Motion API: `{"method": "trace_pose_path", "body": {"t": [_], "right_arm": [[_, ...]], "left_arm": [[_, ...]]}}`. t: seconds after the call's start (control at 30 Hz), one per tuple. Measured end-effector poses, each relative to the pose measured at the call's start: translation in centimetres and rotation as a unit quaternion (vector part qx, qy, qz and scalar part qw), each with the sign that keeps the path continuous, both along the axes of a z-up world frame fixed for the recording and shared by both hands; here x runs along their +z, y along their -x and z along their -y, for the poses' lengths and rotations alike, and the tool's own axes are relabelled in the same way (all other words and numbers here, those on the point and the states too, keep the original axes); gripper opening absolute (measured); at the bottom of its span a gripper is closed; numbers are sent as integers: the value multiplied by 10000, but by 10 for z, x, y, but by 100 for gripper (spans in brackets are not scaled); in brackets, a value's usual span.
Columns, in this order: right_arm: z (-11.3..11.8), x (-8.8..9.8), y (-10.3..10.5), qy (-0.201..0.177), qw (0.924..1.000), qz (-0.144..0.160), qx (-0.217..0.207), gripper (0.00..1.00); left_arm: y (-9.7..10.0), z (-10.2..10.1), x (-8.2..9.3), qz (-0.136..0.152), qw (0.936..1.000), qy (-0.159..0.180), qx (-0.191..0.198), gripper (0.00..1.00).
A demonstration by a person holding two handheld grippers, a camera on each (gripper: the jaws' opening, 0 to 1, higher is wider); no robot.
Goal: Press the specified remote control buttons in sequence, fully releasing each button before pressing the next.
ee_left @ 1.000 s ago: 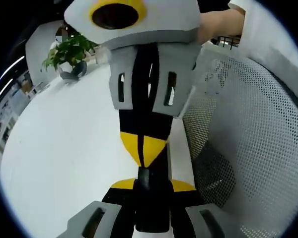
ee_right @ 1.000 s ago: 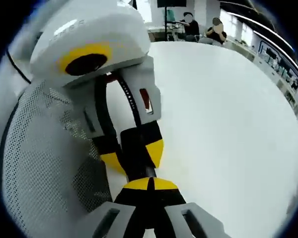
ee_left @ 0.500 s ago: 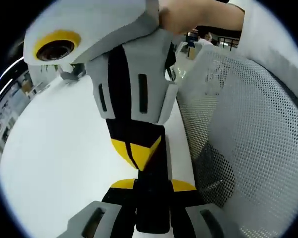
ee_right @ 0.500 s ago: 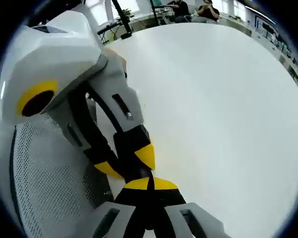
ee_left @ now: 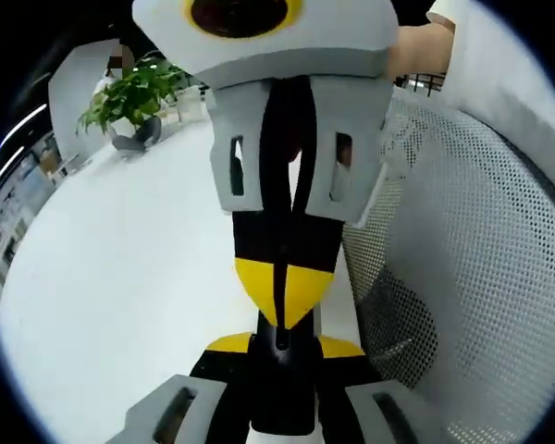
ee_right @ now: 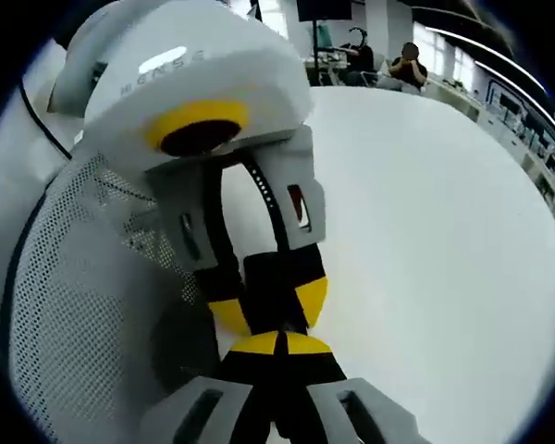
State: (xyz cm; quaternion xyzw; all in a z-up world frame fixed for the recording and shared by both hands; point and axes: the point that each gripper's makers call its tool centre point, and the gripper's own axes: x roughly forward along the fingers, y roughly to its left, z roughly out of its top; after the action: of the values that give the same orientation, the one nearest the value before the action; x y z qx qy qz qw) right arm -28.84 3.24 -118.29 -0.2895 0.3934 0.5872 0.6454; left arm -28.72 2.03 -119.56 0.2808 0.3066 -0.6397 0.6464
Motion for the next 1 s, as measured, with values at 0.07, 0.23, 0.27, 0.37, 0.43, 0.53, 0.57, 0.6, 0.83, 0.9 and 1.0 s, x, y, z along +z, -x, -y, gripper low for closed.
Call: {"method": "trace_pose_path", "body": {"t": [0.07,0.23,0.27,0.37,0.43,0.53,0.57,0.6,0.83,0.9,1.0], "right_arm": [[1,-1,3,87,9999,-61,-16,0],[0,-3,3,295,9992,155,225,0],[0,-3,2,337,9989,219,256,0],[0,-4,3,407,9969,505,446,0],[0,-5,3,369,9963,604,480,0],[0,-4,2,305,9965,628,464,0],[1,-4,2,281,9965,627,476,0],[1,-3,2,236,9963,641,517,0],[-3,-3,2,233,9903,990,949,0],[-3,-3,3,366,9860,1090,1207,0],[-3,-5,2,504,9770,1383,1545,0]], "left_arm": [[0,0,0,-5,10000,19,12,23],[0,1,1,-27,10000,89,33,23],[0,1,1,-28,9999,94,32,23],[0,1,2,-51,9999,131,39,23],[0,0,2,-58,9998,160,39,23],[0,0,2,-57,9998,176,35,23],[0,0,2,-63,9998,178,41,23],[0,0,2,-66,9998,180,40,23],[0,0,3,-116,9995,293,81,23],[0,0,3,-114,9994,328,90,23],[1,0,3,-97,9993,348,87,23]]}}
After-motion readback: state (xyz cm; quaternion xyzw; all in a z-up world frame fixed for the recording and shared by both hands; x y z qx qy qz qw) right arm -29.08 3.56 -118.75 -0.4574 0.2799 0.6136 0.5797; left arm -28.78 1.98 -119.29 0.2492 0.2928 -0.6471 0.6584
